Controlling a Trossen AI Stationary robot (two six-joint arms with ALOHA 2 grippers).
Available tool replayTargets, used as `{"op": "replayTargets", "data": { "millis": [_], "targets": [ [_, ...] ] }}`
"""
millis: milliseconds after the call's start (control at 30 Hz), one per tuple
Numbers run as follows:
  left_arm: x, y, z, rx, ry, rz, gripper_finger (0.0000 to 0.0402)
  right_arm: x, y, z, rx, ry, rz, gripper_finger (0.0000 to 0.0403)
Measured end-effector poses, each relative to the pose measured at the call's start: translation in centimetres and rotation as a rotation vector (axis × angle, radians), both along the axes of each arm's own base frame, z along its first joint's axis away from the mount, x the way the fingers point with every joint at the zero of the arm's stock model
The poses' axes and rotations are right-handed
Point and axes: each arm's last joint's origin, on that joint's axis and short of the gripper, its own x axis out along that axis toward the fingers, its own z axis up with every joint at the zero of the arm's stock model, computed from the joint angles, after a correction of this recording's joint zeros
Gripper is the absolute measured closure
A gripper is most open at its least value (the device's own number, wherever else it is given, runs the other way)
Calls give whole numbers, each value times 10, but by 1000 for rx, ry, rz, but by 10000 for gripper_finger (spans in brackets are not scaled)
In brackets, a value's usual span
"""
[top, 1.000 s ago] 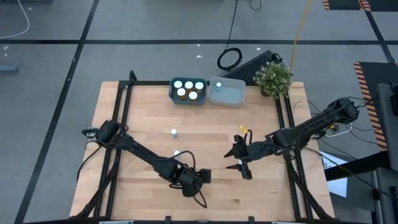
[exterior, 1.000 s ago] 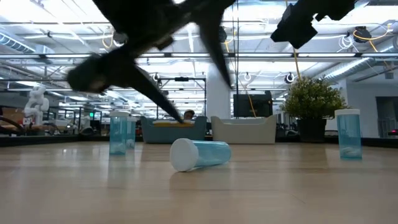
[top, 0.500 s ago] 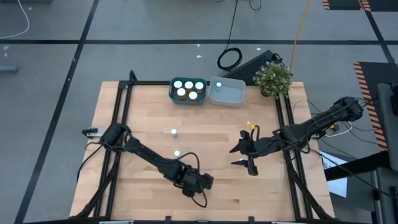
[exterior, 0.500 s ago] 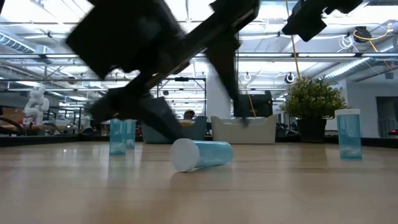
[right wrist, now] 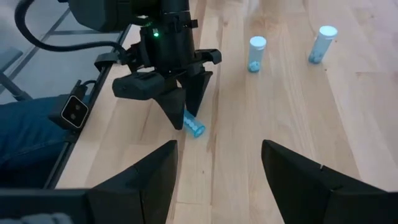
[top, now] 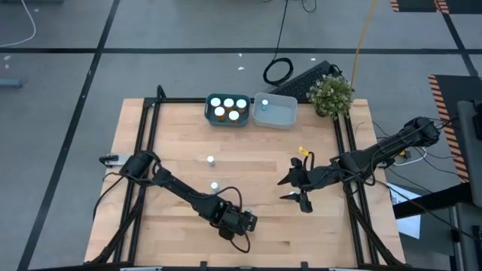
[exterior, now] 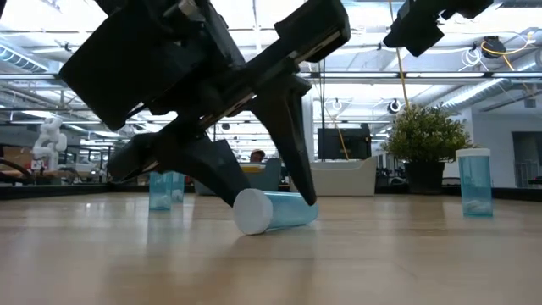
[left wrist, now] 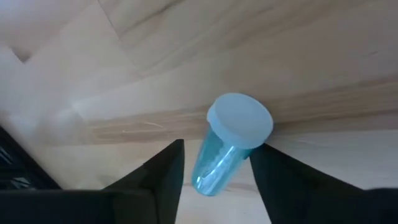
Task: Pick and place medicine bottles into bin by pill shape (circle, oval)
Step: Put the blue pill bottle into the gray bin
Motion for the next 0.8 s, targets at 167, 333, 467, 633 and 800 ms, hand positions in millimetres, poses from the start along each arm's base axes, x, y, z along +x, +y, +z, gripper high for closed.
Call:
{"op": "replayTargets", "data": {
  "millis": [167, 333, 467, 633, 800],
  "targets": [
    [-3, 0, -1, -29, 19, 82, 249, 0, 0, 0, 0, 0, 0, 177],
    [-4, 2, -1, -48, 9, 179, 279, 0, 0, 0, -1, -1, -2, 177],
    [-4, 3, -1, -52, -1, 237, 293, 0, -1, 0, -13, -6, -20, 177],
    [-5, 4, -1, -63, -9, 292, 292, 0, -1, 0, -21, -8, -20, 177],
    [-5, 5, -1, -56, -45, 380, 285, 0, -1, 0, -35, -11, -11, 177]
  ]
}}
